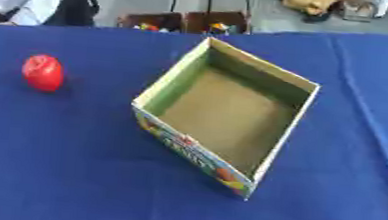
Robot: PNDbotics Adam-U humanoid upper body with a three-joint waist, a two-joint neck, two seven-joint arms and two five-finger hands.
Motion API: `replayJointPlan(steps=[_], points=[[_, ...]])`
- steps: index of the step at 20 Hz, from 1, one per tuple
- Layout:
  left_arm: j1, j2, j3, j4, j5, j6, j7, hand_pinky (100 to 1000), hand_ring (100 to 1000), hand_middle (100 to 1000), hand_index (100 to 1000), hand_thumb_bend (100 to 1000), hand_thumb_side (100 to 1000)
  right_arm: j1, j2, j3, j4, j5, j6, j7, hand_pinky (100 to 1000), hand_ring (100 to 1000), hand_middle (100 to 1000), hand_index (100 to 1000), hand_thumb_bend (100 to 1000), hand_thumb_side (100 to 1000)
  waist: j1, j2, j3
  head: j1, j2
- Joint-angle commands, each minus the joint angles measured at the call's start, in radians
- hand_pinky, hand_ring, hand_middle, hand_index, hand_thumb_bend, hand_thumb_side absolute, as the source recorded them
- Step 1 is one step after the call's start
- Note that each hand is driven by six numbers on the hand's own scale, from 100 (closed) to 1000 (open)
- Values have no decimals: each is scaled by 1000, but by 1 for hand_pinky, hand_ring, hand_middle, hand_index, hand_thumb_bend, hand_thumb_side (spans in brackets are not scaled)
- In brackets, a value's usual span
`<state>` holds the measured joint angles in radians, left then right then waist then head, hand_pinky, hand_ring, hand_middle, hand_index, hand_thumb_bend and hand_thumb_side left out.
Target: Pick up objects on the table and place them in the box.
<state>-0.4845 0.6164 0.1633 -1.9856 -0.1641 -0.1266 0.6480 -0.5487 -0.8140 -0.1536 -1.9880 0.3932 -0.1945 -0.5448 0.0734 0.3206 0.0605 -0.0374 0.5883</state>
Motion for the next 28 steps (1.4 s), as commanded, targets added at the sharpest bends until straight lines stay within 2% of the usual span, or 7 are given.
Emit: replayJointPlan(steps=[1, 7, 15, 18, 23, 25, 28], points=[[-6, 42, 2, -14, 4, 4, -8, 810, 986, 970, 987, 368, 1000, -7, -41, -6, -12, 7, 2, 12, 715, 824, 849, 873, 100, 1000, -1, -23, -1, 6, 9], [-2, 53, 5, -14, -14, 35, -20, 797, 972, 962, 985, 394, 1000, -4, -45, -8, -12, 7, -2, 14, 715, 822, 849, 874, 100, 1000, 0, -23, -4, 9, 14], [0, 87, 8, -14, -104, 164, -69, 794, 968, 964, 979, 390, 1000, 0, -48, -9, -12, 7, -8, 8, 715, 820, 846, 873, 100, 1000, -2, -25, -10, -13, 26], [-9, 93, 2, -14, -121, 190, -86, 795, 969, 964, 979, 393, 1000, -2, -48, -9, -12, 7, -11, 7, 715, 819, 846, 873, 100, 1000, -2, -24, -13, -26, 22], [-6, 109, 1, -9, -135, 233, -114, 795, 970, 960, 974, 427, 1000, -5, -52, -6, -12, 7, -15, 9, 715, 818, 846, 873, 100, 1000, -2, -21, -14, -10, 12], [-5, 133, -1, 12, -165, 266, -149, 803, 973, 964, 972, 473, 1000, -6, -55, -3, -12, 7, -16, 11, 715, 818, 846, 872, 100, 1000, 0, -20, -14, 1, 3], [-17, 198, -9, 78, -263, 337, -299, 802, 962, 940, 977, 492, 1000, -9, -59, 1, -12, 6, -16, 16, 714, 817, 845, 871, 100, 1000, 5, -23, -18, 28, -4]])
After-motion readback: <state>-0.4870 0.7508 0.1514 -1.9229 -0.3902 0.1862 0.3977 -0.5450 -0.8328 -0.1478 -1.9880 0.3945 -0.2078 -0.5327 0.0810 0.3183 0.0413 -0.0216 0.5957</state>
